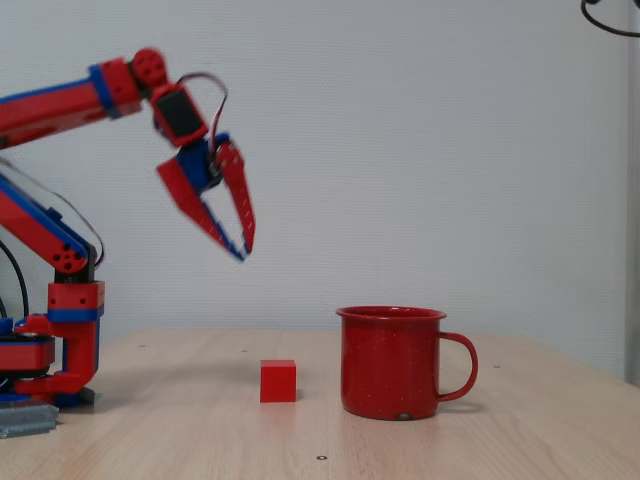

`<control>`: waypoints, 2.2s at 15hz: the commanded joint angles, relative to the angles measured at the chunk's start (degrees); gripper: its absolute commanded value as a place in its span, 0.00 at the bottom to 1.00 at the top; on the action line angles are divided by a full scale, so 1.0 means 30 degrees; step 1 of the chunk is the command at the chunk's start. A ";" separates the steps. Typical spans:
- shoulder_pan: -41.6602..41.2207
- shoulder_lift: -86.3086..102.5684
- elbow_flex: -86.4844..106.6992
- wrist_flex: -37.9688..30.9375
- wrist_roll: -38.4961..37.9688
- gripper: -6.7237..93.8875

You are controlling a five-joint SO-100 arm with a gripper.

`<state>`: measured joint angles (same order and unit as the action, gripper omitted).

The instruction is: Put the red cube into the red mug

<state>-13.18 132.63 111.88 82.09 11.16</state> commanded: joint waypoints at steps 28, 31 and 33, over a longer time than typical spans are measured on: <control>-0.2373 -0.8320 0.4014 -0.6299 -0.1025 0.55; -0.2344 -0.9053 0.4453 -0.7734 -0.1025 0.54; -0.2373 -0.9756 0.4453 -0.8496 -0.0938 0.54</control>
<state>-20.39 102.13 126.65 57.22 8.53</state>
